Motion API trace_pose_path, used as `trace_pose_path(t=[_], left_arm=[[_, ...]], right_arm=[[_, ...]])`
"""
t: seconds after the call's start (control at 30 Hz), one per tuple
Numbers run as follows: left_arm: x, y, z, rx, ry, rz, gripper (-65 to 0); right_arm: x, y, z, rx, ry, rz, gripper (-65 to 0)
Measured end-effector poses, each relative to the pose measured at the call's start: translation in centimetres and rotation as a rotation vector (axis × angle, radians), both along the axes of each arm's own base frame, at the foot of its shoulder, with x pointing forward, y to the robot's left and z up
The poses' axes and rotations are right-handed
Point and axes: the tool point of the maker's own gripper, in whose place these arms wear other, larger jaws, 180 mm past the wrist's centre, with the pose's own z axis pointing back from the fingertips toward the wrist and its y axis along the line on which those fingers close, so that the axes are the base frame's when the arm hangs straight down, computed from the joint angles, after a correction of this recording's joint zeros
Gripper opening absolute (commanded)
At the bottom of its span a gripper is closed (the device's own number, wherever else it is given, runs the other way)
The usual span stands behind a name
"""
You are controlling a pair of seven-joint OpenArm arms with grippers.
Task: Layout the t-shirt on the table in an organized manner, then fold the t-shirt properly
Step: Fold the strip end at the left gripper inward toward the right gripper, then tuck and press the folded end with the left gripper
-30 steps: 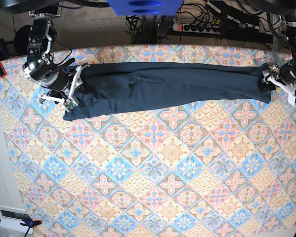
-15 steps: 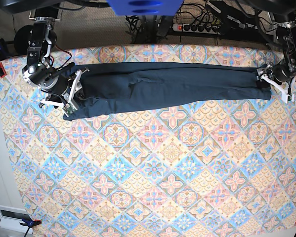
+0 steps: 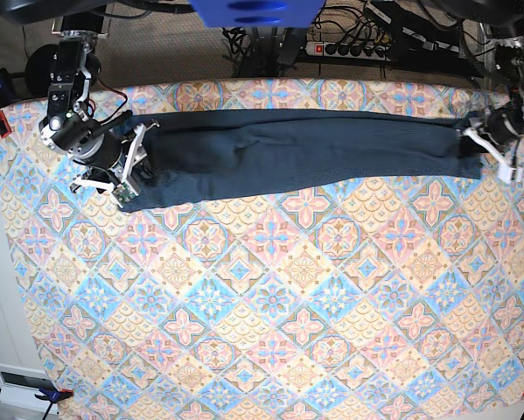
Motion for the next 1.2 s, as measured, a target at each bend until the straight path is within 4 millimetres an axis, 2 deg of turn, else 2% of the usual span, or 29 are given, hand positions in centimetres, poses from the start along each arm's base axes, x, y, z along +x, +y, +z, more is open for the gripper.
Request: trace_pose_path(t=[0.13,0.27,0.33,0.4,0.47,0.6,0.7,0.87,0.97,1.03,1.2], left_arm=[[0.1,3.6,2.4,0.057,-0.049,0.072,-65.0],[0.5,6.3,4.9,0.124,-0.075,0.086,-65.0],[0.8,7.0,5.7,0.15,-0.078,0.077,-65.0],[1.0,6.8,6.0,0.159,-0.083,0.065,-65.0],[1.1,5.3,6.2,0.179,-0.081,0.013,-65.0],[1.5,-1.8,6.6,0.151,-0.139,-0.157,-65.0],[1.6,-5.4,6.6,0.088,-0.189,-0.176,-65.0],[1.3,-7.7,5.1,0.033,-0.184,-0.161,-65.0],[1.0,-11.4,3.5,-0.033,-0.151,-0.239,-65.0],[0.9,-12.8,3.0,-0.067,-0.148,-0.252,-65.0],[2.1,-13.9,3.1,-0.107,-0.181,-0.229,-65.0]], right_arm=[[0.0,0.0,0.0,-0.002,0.002,0.0,-43.7],[0.0,0.0,0.0,-0.002,0.002,0.0,-43.7],[0.0,0.0,0.0,-0.002,0.002,0.0,-43.7],[0.0,0.1,-0.1,0.003,0.003,-0.002,-43.7],[-0.1,0.3,-0.1,0.011,0.003,-0.004,-43.7],[-0.1,0.4,-0.1,0.013,0.003,-0.003,-43.7],[-0.1,0.3,-0.1,0.009,0.004,-0.005,-43.7],[-0.2,0.4,-0.2,0.016,0.005,-0.007,-43.7],[-0.3,0.3,-0.3,0.013,0.009,-0.009,-43.7],[-0.3,0.3,-0.3,0.014,0.011,-0.009,-43.7],[-0.3,0.4,-0.3,0.015,0.01,-0.009,-43.7]])
